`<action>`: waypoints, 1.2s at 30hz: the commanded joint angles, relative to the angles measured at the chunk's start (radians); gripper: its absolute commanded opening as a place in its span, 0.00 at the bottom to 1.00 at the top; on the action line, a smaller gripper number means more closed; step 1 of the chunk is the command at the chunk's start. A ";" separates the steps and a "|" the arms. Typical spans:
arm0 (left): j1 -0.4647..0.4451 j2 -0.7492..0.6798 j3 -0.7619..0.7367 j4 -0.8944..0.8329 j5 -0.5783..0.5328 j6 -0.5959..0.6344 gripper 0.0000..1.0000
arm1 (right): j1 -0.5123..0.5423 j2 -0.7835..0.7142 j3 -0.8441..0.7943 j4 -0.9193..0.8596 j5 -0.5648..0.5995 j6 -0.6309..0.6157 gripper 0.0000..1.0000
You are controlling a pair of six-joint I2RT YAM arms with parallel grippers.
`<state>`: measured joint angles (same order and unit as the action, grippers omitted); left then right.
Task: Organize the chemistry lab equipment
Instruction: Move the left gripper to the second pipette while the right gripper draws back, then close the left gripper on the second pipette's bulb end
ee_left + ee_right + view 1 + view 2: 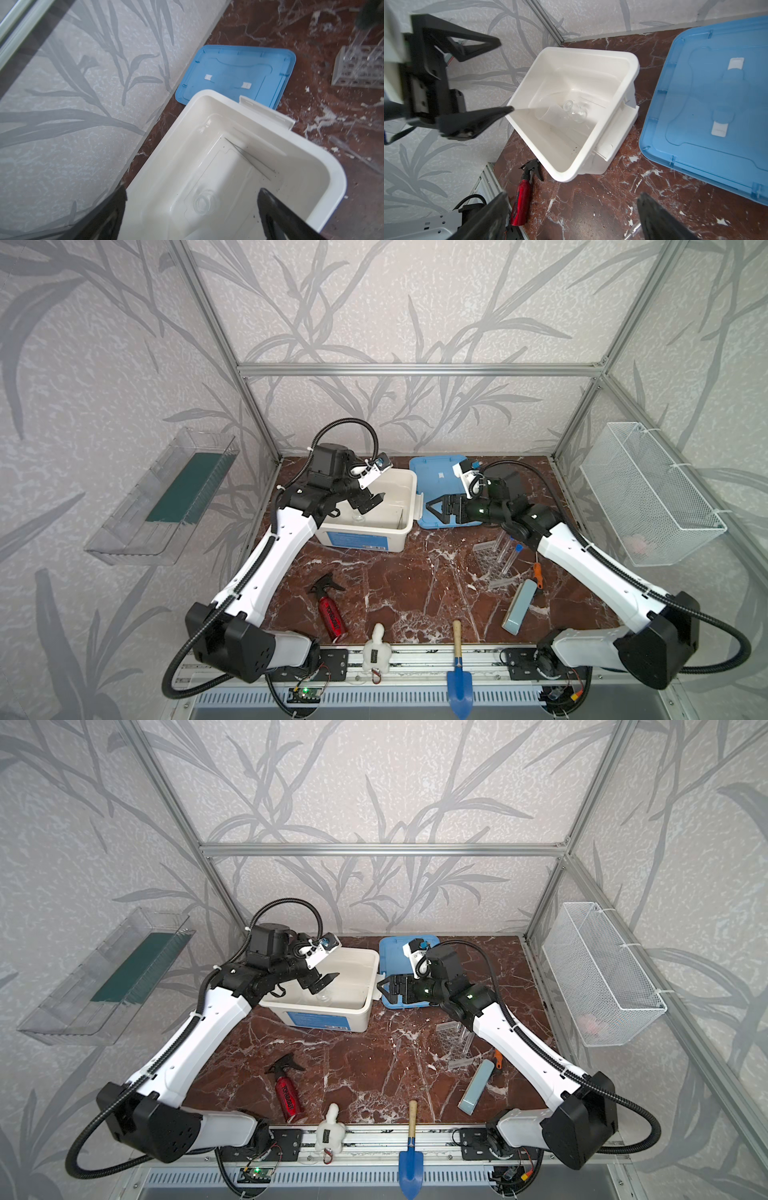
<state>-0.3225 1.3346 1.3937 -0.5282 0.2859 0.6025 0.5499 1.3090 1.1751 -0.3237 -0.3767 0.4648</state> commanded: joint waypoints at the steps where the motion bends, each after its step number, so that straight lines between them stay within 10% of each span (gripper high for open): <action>1: -0.021 -0.063 0.025 0.060 0.024 -0.385 0.99 | -0.015 -0.066 -0.036 -0.054 0.018 -0.028 0.95; 14: -0.195 -0.230 -0.045 -0.174 -0.060 -1.085 0.99 | -0.030 -0.262 -0.258 -0.095 0.065 0.003 0.96; 23: -0.480 -0.210 -0.180 -0.260 -0.276 -1.208 0.98 | -0.031 -0.309 -0.324 -0.145 0.095 -0.019 0.95; 36: -0.701 0.058 -0.235 -0.191 -0.435 -1.237 0.70 | -0.035 -0.378 -0.373 -0.199 0.209 -0.033 0.95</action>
<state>-0.9913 1.3411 1.1217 -0.7277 -0.0666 -0.6201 0.5194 0.9630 0.8154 -0.5003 -0.2199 0.4362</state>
